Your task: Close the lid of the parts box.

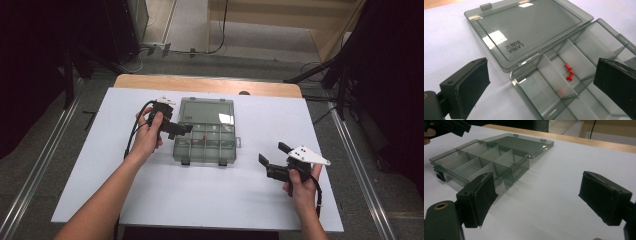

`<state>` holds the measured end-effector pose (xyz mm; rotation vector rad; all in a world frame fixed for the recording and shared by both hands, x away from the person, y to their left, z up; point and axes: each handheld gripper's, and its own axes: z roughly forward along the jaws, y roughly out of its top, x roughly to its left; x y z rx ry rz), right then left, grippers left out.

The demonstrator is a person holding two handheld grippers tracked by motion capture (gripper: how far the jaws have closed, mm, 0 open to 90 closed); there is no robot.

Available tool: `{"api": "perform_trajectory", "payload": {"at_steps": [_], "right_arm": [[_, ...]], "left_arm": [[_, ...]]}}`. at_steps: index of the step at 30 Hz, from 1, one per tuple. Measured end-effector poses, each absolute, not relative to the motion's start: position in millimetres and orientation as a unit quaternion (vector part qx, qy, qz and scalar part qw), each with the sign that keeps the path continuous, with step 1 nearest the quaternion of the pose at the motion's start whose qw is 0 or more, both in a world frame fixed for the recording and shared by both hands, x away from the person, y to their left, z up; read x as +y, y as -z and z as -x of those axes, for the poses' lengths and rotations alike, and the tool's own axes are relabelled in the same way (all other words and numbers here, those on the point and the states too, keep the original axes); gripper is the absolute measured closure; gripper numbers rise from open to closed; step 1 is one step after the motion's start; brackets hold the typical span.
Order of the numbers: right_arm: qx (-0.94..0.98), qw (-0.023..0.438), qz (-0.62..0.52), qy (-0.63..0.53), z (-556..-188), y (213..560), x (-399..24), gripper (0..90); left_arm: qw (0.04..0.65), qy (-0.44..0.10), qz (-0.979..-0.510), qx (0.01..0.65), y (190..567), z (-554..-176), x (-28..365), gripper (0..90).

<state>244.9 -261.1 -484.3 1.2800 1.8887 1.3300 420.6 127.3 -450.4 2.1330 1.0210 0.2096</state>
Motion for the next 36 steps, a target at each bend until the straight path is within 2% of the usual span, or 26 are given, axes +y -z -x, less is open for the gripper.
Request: {"api": "perform_trajectory", "payload": {"at_steps": [20, 36], "right_arm": [[0.698, 0.233, -0.466, -0.492, -295, 473, -239, 16.1], [0.712, 0.195, -0.465, -0.489, -335, 471, -219, 13.9]], "left_arm": [[0.41, -0.06, -0.81, 0.414, 463, -435, 134, 0.0], [0.41, -0.033, -0.808, 0.421, 465, -444, 137, 0.0]]}}
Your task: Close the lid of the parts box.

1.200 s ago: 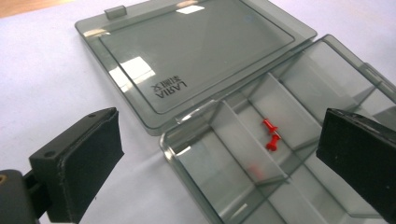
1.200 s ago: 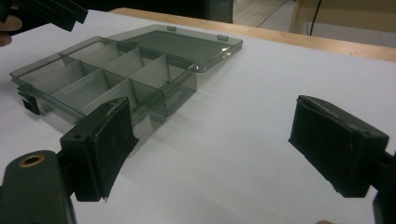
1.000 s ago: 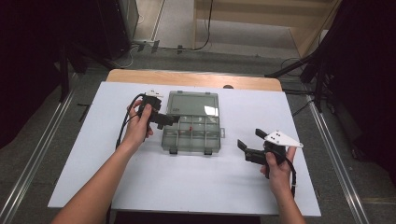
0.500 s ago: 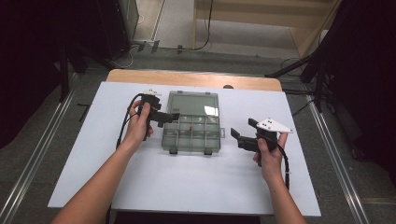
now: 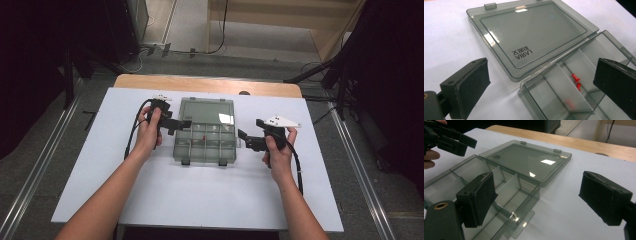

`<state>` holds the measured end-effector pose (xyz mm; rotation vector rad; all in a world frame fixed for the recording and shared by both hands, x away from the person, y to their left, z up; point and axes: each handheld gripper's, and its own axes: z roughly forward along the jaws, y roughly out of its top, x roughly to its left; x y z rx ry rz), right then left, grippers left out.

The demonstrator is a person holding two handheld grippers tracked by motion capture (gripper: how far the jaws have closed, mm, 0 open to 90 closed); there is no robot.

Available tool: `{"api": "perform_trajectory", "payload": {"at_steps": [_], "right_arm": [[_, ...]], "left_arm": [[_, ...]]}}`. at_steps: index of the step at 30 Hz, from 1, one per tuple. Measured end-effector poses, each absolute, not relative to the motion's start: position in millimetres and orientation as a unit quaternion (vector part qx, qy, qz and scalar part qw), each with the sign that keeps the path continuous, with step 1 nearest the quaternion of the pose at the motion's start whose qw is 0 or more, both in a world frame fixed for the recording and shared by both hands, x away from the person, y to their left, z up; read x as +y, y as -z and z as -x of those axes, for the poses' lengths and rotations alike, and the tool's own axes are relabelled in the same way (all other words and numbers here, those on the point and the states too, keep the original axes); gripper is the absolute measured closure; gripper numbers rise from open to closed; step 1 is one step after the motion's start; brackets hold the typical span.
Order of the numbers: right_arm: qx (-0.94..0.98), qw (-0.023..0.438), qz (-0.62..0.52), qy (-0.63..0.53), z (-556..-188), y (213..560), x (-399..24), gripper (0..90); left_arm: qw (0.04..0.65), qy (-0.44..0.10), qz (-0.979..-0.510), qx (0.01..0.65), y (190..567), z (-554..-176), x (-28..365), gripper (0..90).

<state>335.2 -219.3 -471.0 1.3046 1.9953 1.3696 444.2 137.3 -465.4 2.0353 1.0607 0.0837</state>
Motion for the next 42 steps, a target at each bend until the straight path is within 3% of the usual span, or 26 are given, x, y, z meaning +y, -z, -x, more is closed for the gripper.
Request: {"api": "perform_trajectory", "payload": {"at_steps": [5, 10, 19, 28, 31, 42], "right_arm": [[0.715, 0.178, -0.465, -0.491, -348, 472, -216, 8.7], [0.717, 0.124, -0.457, -0.512, -358, 470, -213, 0.4], [0.72, 0.128, -0.474, -0.49, -376, 471, -202, 0.0], [0.72, 0.121, -0.503, -0.462, -390, 481, -192, 11.9], [0.71, 0.1, -0.52, -0.465, -395, 484, -194, 17.5], [0.7, 0.101, -0.547, -0.448, -410, 487, -194, 38.7]], "left_arm": [[0.42, -0.023, -0.801, 0.426, 466, -447, 137, 0.0], [0.422, -0.019, -0.799, 0.428, 466, -450, 137, 0.0], [0.417, -0.025, -0.797, 0.436, 471, -453, 136, 0.0], [0.404, -0.022, -0.794, 0.453, 475, -460, 135, 0.3], [0.399, -0.026, -0.793, 0.46, 475, -461, 134, 6.1], [0.392, -0.015, -0.79, 0.472, 480, -470, 134, 26.0]]}}
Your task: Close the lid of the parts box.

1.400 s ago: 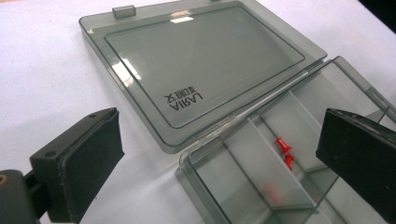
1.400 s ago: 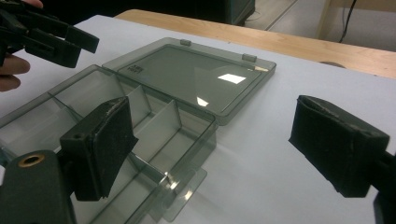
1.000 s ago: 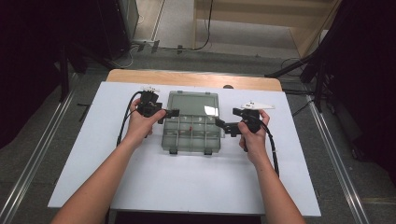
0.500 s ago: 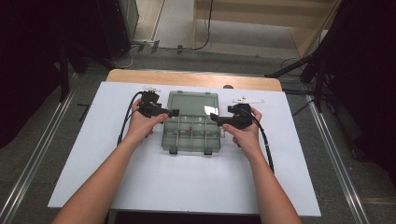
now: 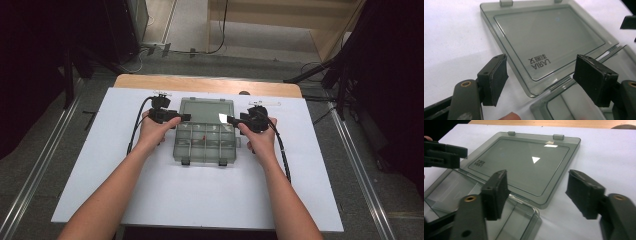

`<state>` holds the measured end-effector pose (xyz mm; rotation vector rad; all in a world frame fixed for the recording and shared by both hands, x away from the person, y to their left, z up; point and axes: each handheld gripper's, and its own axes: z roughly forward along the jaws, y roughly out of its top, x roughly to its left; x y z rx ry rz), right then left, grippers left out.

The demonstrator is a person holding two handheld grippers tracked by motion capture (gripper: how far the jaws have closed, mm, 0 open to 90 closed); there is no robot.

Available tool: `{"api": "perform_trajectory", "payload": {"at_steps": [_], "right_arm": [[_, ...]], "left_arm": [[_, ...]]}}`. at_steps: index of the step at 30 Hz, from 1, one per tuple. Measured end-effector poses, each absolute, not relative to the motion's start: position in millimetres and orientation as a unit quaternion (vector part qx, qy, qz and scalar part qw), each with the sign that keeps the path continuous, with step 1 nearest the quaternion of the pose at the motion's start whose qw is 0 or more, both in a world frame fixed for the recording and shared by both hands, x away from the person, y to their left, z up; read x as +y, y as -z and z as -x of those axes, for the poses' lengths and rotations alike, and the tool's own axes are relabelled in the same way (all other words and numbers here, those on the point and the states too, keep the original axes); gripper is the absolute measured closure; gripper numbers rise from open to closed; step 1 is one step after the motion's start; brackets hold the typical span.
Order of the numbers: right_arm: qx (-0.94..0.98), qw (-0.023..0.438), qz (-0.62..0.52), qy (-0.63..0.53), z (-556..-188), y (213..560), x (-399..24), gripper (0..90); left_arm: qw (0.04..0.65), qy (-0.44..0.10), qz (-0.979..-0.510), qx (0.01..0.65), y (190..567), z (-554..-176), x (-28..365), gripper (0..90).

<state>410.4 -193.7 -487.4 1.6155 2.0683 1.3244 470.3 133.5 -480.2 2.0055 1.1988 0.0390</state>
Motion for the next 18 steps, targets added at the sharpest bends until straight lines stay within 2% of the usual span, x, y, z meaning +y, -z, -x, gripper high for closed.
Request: {"api": "perform_trajectory", "payload": {"at_steps": [3, 18], "right_arm": [[0.698, 0.099, -0.552, -0.446, -414, 488, -192, 43.9], [0.695, 0.062, -0.579, -0.422, -433, 498, -188, 47.8]], "left_arm": [[0.389, -0.015, -0.787, 0.479, 482, -473, 135, 29.5], [0.397, 0.001, -0.776, 0.49, 492, -482, 135, 30.3]]}}
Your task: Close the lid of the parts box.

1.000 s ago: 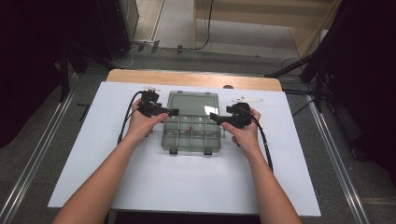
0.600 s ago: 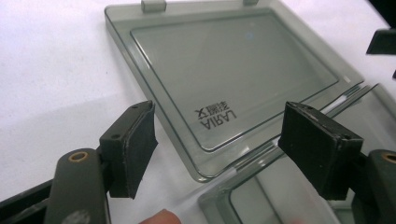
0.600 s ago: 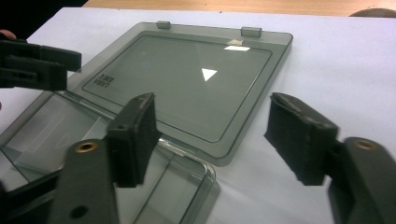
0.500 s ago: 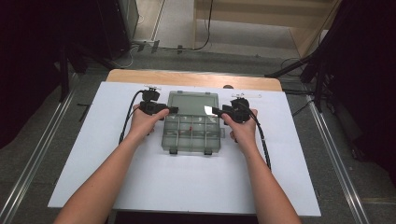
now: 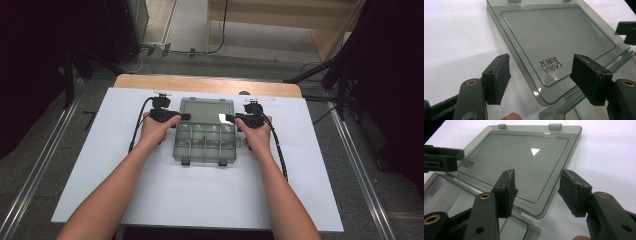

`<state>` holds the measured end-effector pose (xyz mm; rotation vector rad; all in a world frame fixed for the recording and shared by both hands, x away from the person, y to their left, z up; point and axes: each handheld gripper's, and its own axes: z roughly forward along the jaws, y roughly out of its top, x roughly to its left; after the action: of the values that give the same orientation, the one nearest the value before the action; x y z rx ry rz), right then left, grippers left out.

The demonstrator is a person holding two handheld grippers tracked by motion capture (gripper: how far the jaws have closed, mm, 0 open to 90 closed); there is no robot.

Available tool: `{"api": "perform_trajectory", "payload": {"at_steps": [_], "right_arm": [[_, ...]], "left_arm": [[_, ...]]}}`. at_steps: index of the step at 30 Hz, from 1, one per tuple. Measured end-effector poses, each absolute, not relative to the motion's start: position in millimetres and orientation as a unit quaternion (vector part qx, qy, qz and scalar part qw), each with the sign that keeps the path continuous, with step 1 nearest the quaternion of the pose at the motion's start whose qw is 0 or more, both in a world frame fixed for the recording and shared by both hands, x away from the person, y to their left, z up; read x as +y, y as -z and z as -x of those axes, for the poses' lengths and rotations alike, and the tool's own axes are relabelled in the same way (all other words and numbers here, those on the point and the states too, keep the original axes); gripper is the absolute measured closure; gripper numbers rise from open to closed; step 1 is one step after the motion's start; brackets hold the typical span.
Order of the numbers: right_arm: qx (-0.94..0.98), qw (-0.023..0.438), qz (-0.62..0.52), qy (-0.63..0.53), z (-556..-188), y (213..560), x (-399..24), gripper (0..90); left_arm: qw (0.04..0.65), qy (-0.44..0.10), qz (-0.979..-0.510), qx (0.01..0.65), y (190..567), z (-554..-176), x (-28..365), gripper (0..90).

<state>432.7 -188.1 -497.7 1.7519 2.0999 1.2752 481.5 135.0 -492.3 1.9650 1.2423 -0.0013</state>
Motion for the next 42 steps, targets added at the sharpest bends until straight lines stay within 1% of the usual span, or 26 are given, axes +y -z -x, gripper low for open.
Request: {"api": "perform_trajectory", "payload": {"at_steps": [4, 19, 20, 21, 24, 27, 29, 35, 39, 42], "right_arm": [[0.693, 0.06, -0.586, -0.415, -436, 501, -187, 48.0], [0.693, 0.03, -0.591, -0.412, -445, 514, -188, 44.8], [0.691, 0.028, -0.592, -0.413, -446, 514, -188, 44.9], [0.69, 0.026, -0.593, -0.414, -446, 514, -189, 45.3], [0.689, 0.019, -0.592, -0.417, -447, 515, -190, 46.5], [0.687, 0.004, -0.59, -0.424, -447, 515, -192, 48.6], [0.688, 0.008, -0.59, -0.422, -447, 514, -192, 49.5], [0.689, 0.022, -0.585, -0.427, -445, 510, -195, 56.2], [0.688, 0.034, -0.582, -0.432, -443, 506, -196, 61.3], [0.687, 0.045, -0.579, -0.436, -440, 503, -198, 65.5]], "left_arm": [[0.399, 0.006, -0.775, 0.49, 492, -483, 133, 30.3], [0.402, 0.018, -0.764, 0.505, 498, -489, 133, 30.4], [0.398, 0.014, -0.764, 0.507, 497, -488, 133, 31.5], [0.397, 0.01, -0.764, 0.508, 497, -488, 133, 34.6], [0.397, 0.002, -0.764, 0.509, 496, -488, 133, 38.4], [0.407, -0.001, -0.754, 0.516, 494, -489, 136, 44.7], [0.41, -0.002, -0.752, 0.516, 493, -489, 136, 47.6], [0.417, 0.002, -0.75, 0.513, 491, -488, 141, 54.3], [0.424, 0.001, -0.75, 0.507, 487, -487, 144, 57.6], [0.43, 0.005, -0.751, 0.501, 486, -485, 144, 58.0]]}}
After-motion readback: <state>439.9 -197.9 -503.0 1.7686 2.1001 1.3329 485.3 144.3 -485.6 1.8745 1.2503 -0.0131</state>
